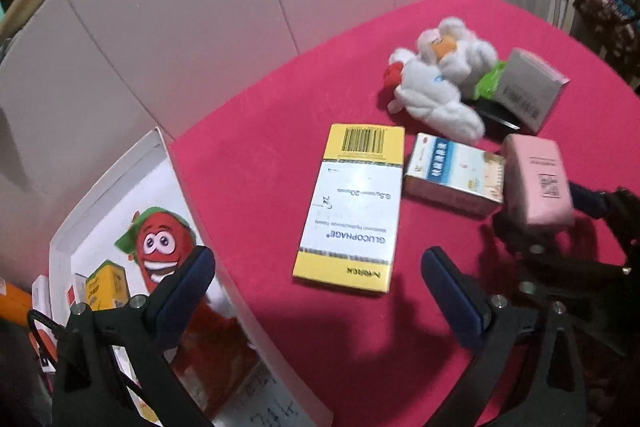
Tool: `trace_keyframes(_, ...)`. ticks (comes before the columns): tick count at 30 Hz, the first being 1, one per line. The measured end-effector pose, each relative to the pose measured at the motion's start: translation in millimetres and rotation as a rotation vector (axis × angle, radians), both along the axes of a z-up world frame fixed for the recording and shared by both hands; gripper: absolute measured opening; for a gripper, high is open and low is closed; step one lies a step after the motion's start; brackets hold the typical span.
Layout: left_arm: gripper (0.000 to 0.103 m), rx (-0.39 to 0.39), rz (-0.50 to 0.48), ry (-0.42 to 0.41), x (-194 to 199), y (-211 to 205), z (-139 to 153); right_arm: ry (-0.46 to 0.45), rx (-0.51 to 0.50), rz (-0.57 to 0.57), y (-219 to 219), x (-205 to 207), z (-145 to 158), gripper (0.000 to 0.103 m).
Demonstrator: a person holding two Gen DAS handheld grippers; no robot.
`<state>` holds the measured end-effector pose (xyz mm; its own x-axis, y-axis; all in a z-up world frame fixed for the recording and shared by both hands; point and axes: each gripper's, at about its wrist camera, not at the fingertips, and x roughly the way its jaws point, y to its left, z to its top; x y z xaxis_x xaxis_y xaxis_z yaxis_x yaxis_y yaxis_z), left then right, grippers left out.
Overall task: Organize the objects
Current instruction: 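Grasp the pink tissue pack with the right gripper while the left grasps the GLUCOPHAGE box, then carry the pink pack and GLUCOPHAGE box over the white tray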
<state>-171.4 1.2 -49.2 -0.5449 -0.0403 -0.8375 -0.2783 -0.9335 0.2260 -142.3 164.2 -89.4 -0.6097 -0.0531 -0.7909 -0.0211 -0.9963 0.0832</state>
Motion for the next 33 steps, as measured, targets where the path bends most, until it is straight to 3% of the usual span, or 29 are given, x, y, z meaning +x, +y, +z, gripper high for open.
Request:
trace_keyframes(3,0.103,-0.035,0.01,-0.035,-12,5,-9,0.003,-0.008,0.012,12,0,1,0.07)
trace_keyframes(8,0.103,-0.071,-0.004,-0.089,-25,17,-28,0.007,-0.02,-0.021,40,2,1,0.069)
trace_keyframes(11,0.103,-0.037,0.018,-0.101,-31,19,-31,0.019,-0.021,-0.003,41,3,2,0.072)
trace_keyframes(14,0.099,-0.004,0.036,-0.115,-32,18,-31,0.026,0.012,0.015,35,2,1,0.068)
trace_keyframes(15,0.093,0.008,0.035,-0.114,-31,18,-31,0.03,0.033,0.015,35,4,1,0.057)
trace_keyframes(16,0.083,0.035,0.026,-0.117,-28,17,-30,0.033,0.044,0.013,30,2,0,0.054)
trace_keyframes(17,0.077,0.059,0.021,-0.122,-27,17,-29,0.035,0.042,0.014,32,3,0,0.054)
trace_keyframes(19,0.057,0.088,0.02,-0.122,-23,16,-27,0.034,0.025,0.014,35,7,1,0.054)
trace_keyframes(24,0.056,0.048,0.011,-0.063,-3,20,-23,0.036,-0.013,0.008,44,11,4,0.054)
trace_keyframes(33,0.056,0.115,0.019,0.059,41,18,9,0.045,-0.066,-0.008,50,30,10,0.054)
